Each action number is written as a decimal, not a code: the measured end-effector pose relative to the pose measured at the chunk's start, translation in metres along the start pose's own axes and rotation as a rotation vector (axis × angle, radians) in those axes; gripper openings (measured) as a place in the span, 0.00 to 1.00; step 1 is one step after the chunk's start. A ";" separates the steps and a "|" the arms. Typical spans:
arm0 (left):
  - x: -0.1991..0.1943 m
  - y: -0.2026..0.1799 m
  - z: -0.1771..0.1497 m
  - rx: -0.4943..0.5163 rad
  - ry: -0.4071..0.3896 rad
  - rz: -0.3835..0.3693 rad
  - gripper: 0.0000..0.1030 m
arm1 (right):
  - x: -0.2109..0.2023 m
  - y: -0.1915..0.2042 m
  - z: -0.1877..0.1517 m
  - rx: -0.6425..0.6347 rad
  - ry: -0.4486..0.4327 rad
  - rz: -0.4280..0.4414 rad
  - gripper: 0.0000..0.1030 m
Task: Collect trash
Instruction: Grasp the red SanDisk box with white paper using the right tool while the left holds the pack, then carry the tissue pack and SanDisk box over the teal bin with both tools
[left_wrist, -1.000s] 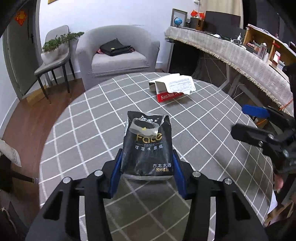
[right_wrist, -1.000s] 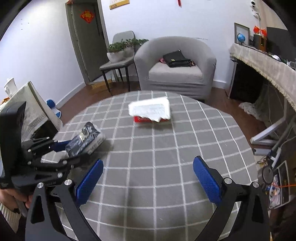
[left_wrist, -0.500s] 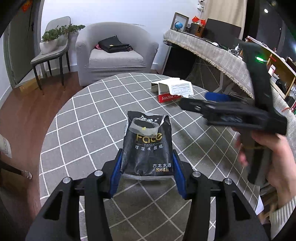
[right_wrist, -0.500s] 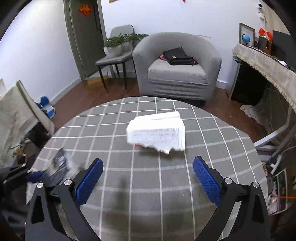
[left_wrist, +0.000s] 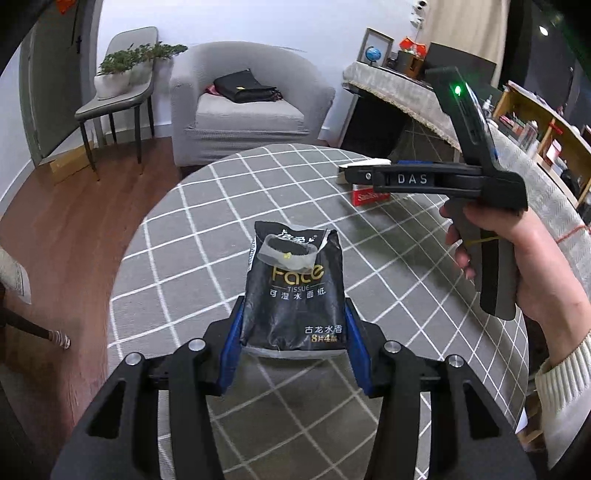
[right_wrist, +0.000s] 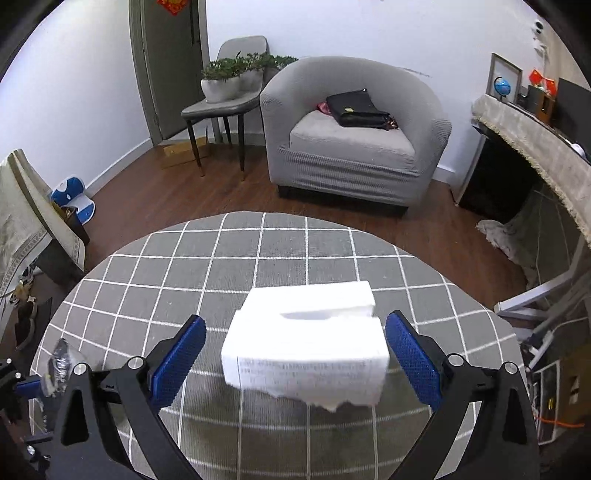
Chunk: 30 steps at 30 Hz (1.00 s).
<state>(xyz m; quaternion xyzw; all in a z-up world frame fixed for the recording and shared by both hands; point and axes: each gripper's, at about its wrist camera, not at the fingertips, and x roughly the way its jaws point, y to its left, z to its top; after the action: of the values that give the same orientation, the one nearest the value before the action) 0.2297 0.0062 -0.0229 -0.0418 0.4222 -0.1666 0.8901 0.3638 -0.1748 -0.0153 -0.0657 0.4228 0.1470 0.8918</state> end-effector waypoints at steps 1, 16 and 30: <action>-0.001 0.003 0.001 -0.008 -0.002 0.002 0.51 | 0.001 0.000 0.000 -0.003 0.002 -0.001 0.88; -0.023 0.017 0.000 -0.121 -0.028 -0.031 0.51 | -0.070 0.030 -0.036 0.036 -0.018 0.027 0.74; -0.070 0.019 -0.044 -0.137 -0.071 0.080 0.51 | -0.128 0.087 -0.086 0.014 -0.041 0.121 0.74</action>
<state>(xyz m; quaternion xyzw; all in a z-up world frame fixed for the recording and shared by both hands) 0.1601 0.0505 -0.0032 -0.0917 0.4020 -0.0998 0.9056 0.1958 -0.1393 0.0299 -0.0308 0.4086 0.1991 0.8902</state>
